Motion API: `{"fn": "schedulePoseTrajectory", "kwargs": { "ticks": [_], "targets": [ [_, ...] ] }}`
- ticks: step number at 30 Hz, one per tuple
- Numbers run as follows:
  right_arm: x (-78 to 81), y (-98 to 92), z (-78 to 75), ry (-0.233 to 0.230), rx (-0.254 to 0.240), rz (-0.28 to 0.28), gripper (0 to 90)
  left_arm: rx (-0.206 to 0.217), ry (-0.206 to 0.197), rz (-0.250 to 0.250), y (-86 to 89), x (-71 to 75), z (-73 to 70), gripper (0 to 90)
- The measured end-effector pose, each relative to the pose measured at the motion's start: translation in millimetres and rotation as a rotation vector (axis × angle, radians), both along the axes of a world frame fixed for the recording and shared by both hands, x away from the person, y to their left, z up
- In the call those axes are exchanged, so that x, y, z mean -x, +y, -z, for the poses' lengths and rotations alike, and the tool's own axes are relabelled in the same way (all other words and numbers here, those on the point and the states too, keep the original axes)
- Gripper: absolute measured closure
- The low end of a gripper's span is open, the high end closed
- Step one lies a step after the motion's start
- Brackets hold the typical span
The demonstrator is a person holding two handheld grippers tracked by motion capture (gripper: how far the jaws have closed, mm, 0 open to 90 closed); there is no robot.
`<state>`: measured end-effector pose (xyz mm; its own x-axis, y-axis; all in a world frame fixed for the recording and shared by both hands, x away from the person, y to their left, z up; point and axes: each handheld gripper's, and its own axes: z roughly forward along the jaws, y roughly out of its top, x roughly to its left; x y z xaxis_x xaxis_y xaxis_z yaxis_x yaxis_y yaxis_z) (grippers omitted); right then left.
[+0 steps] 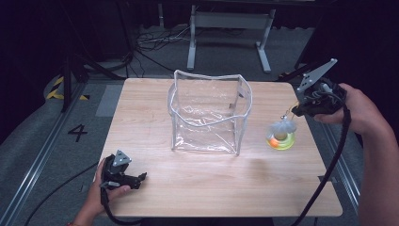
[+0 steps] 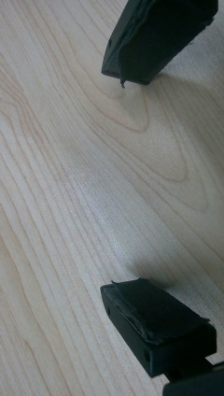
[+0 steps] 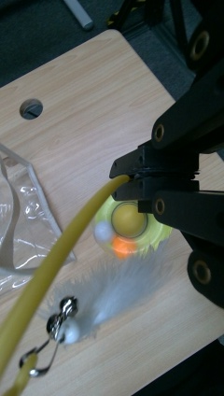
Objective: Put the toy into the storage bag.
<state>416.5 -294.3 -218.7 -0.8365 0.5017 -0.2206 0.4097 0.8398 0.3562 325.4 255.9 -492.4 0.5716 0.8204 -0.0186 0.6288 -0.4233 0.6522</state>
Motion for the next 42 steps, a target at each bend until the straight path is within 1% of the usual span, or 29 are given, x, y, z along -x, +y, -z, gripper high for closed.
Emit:
{"fn": "schedulePoseTrajectory", "kwargs": {
  "ticks": [3,4,5,8,9,11,12,15,16,17,19,20,23,27,28,30,32,36,38,39,42],
  "targets": [
    [-3.2,-0.5,-8.5,-0.003,0.000,0.013,89.0,0.000,-0.001,0.000,0.0,0.0,0.0,0.5],
    [-3.3,-0.2,-13.3,-0.010,0.004,0.013,89.0,0.000,0.000,0.000,0.0,0.0,0.0,0.5],
    [-3.2,0.0,-17.3,-0.016,-0.003,0.013,89.0,0.000,0.000,0.000,0.0,0.1,0.0,0.6],
    [-3.9,1.0,-25.6,-0.037,-0.003,0.016,89.0,-0.001,0.000,0.000,0.0,0.0,0.0,0.5],
    [-5.1,0.8,-28.5,-0.042,-0.015,0.019,89.0,0.000,0.000,-0.001,-0.1,0.0,0.0,0.5],
    [-6.8,1.5,-31.6,-0.044,-0.006,0.026,89.0,-0.001,0.000,0.000,0.0,0.0,0.0,0.5],
    [-7.7,2.5,-34.2,-0.048,-0.012,0.025,89.0,0.000,0.000,-0.001,-0.1,0.0,0.0,0.5],
    [-8.0,7.0,-40.8,-0.058,0.007,0.023,89.0,-0.001,0.000,0.000,0.0,0.0,0.0,0.5],
    [-8.3,9.9,-46.1,-0.061,0.014,0.021,89.0,0.000,0.000,-0.001,-0.2,-0.1,0.0,0.5],
    [-8.3,9.9,-46.1,-0.061,0.014,0.021,89.0,0.000,0.000,-0.001,-0.2,-0.1,0.0,0.5],
    [-9.1,12.2,-52.3,-0.071,0.006,0.020,89.0,-0.002,-0.002,0.003,-0.2,-0.8,0.0,0.5],
    [-9.6,14.6,-55.5,-0.071,0.012,0.017,89.0,-0.002,-0.004,0.002,-0.4,-0.9,0.1,0.5],
    [-10.8,16.5,-59.4,-0.072,0.002,0.025,89.0,0.000,-0.002,0.003,-0.6,-1.1,0.2,0.5],
    [-11.2,23.2,-69.7,-0.077,-0.008,0.003,89.0,0.000,-0.001,0.003,-0.6,-1.1,0.2,0.5],
    [-11.8,24.9,-72.6,-0.084,-0.008,0.008,89.0,0.000,-0.002,0.003,-0.6,-1.1,0.2,0.5],
    [-12.2,26.4,-74.5,-0.086,-0.007,0.007,89.0,0.004,-0.002,0.001,-0.9,-1.0,0.3,0.5],
    [-13.0,29.5,-77.6,-0.089,-0.020,-0.003,89.0,0.003,-0.002,0.002,-0.8,-1.1,0.3,0.5],
    [-16.8,36.8,-82.2,-0.090,-0.027,-0.018,89.0,0.003,-0.001,0.002,-0.8,-1.1,0.3,0.5],
    [-17.3,37.9,-83.2,-0.092,-0.026,-0.020,89.0,0.000,-0.003,0.003,-0.7,-1.1,0.2,0.5],
    [-17.5,41.5,-86.3,-0.092,-0.024,-0.033,89.0,0.002,-0.002,0.002,-0.8,-1.1,0.3,0.5],
    [-18.9,43.8,-89.1,-0.100,-0.015,-0.026,89.0,0.002,-0.002,0.002,-0.8,-1.0,0.3,0.6]
  ]
}}
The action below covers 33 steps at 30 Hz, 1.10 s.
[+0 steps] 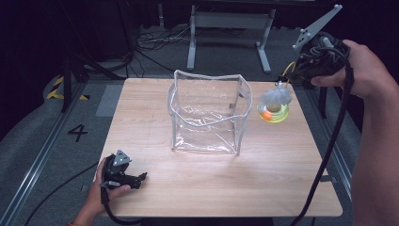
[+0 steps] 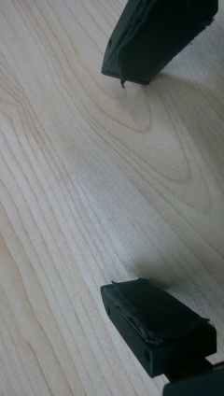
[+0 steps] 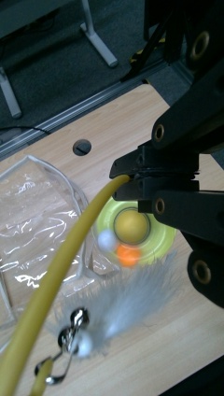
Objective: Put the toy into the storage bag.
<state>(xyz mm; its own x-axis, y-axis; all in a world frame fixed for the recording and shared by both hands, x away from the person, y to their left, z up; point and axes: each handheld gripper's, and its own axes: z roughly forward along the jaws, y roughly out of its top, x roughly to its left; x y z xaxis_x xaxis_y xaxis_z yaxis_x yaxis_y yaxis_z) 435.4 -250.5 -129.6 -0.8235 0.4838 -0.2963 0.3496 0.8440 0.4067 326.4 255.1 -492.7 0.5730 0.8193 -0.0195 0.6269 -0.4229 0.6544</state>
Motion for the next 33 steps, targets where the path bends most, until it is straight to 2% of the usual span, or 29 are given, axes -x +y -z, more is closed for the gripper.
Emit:
{"fn": "schedulePoseTrajectory", "kwargs": {
  "ticks": [4,6,8,16,21,23,27,30,33],
  "targets": [
    [-3.2,5.5,-4.9,-0.002,-0.001,-0.005,89.0,0.000,0.000,0.000,0.0,0.1,0.0,0.6],
    [-6.4,8.2,-6.4,-0.004,0.018,0.007,89.0,0.000,0.001,0.000,0.0,0.1,-0.1,0.6],
    [-8.7,9.6,-9.4,0.001,0.011,0.007,89.0,0.000,0.000,0.000,0.0,0.1,-0.1,0.6],
    [-13.1,26.0,-24.3,-0.035,-0.009,0.007,89.0,0.000,0.001,0.000,0.0,0.1,-0.1,0.6],
    [-20.3,36.5,-22.9,-0.027,-0.021,-0.005,89.0,-0.001,0.002,0.000,0.1,0.1,-0.2,0.6],
    [-27.6,47.0,-19.1,-0.020,-0.030,-0.015,89.0,-0.001,0.002,0.001,0.1,0.0,-0.2,0.6],
    [-30.5,55.0,-18.1,-0.024,-0.036,-0.024,89.0,-0.001,0.002,0.000,0.1,0.1,-0.2,0.6],
    [-33.6,64.4,-15.9,-0.044,-0.048,-0.029,89.0,-0.001,0.002,0.001,0.1,0.1,-0.2,0.6],
    [-38.5,74.3,-12.0,-0.038,-0.060,-0.032,89.0,-0.001,0.002,0.000,0.1,0.1,-0.2,0.6]
  ]
}}
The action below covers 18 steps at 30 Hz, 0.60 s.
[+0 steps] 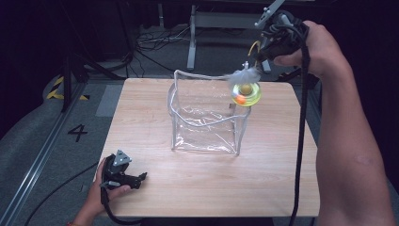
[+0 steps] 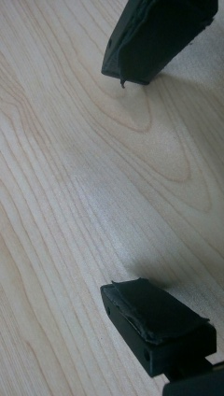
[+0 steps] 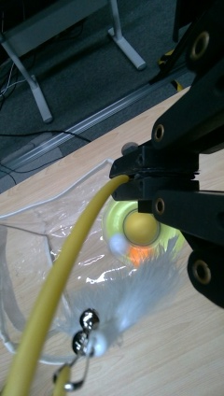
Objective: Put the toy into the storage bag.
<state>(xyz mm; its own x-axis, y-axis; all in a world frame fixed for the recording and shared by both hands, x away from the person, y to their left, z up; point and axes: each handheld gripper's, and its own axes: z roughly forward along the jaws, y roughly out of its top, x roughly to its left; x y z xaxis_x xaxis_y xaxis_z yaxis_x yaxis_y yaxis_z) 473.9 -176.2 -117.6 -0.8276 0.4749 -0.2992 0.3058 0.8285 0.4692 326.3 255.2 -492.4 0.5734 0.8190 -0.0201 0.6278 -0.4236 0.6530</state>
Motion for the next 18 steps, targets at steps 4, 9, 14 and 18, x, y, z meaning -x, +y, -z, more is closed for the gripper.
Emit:
{"fn": "schedulePoseTrajectory", "kwargs": {
  "ticks": [4,9,14,18],
  "targets": [
    [-10.1,14.4,8.1,0.010,0.001,0.000,89.0,0.000,0.000,0.000,0.0,0.0,0.0,0.6],
    [-17.4,22.8,15.4,0.005,0.000,0.001,89.0,0.002,0.000,-0.001,-0.1,0.0,0.1,0.6],
    [-26.3,29.1,33.7,0.017,0.004,0.006,89.0,0.003,-0.002,-0.002,-0.2,0.0,0.3,0.6],
    [-33.3,33.3,54.1,0.043,0.009,0.000,88.9,0.001,-0.002,-0.001,-0.1,0.0,0.2,0.6]
  ]
}}
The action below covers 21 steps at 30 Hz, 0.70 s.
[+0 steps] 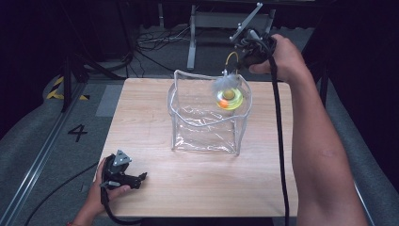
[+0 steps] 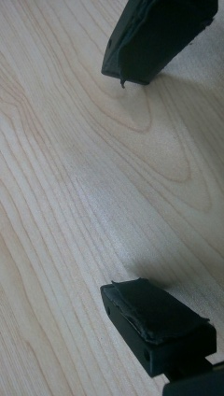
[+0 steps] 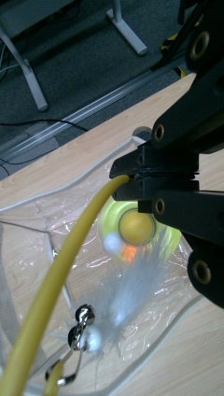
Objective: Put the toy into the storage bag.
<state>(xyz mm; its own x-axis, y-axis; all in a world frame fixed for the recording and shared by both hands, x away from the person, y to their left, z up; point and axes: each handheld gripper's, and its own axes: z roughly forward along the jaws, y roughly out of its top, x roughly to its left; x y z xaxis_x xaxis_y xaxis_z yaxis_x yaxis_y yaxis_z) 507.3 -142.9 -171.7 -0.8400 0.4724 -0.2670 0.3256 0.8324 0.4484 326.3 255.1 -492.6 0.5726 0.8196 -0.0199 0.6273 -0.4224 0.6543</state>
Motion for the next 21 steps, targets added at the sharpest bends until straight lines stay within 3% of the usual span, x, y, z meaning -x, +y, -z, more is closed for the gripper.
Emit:
{"fn": "schedulePoseTrajectory", "kwargs": {
  "ticks": [10,12,14,15,17,19,21],
  "targets": [
    [-5.9,-0.7,64.1,0.081,-0.009,-0.027,88.9,-0.002,0.000,0.001,0.1,-0.1,0.0,0.6],
    [-4.4,-0.8,76.4,0.090,0.020,-0.011,88.9,-0.002,0.000,0.002,0.2,-0.1,0.0,0.6],
    [-3.1,-0.5,81.0,0.091,0.023,-0.028,88.8,-0.003,-0.001,0.002,0.2,-0.2,0.0,0.6],
    [-2.7,-0.7,86.1,0.116,-0.008,-0.041,88.7,-0.002,0.000,0.002,0.2,-0.1,0.0,0.6],
    [-1.4,0.0,92.8,0.104,0.049,-0.026,88.8,-0.003,-0.001,0.002,0.3,-0.2,0.0,0.6],
    [-1.8,-1.7,96.4,0.133,0.002,-0.045,88.7,-0.002,0.000,0.001,0.2,-0.1,0.0,0.6],
    [-0.4,-2.2,101.0,0.122,0.038,-0.025,88.8,-0.003,-0.001,0.002,0.3,-0.2,0.0,0.6]
  ]
}}
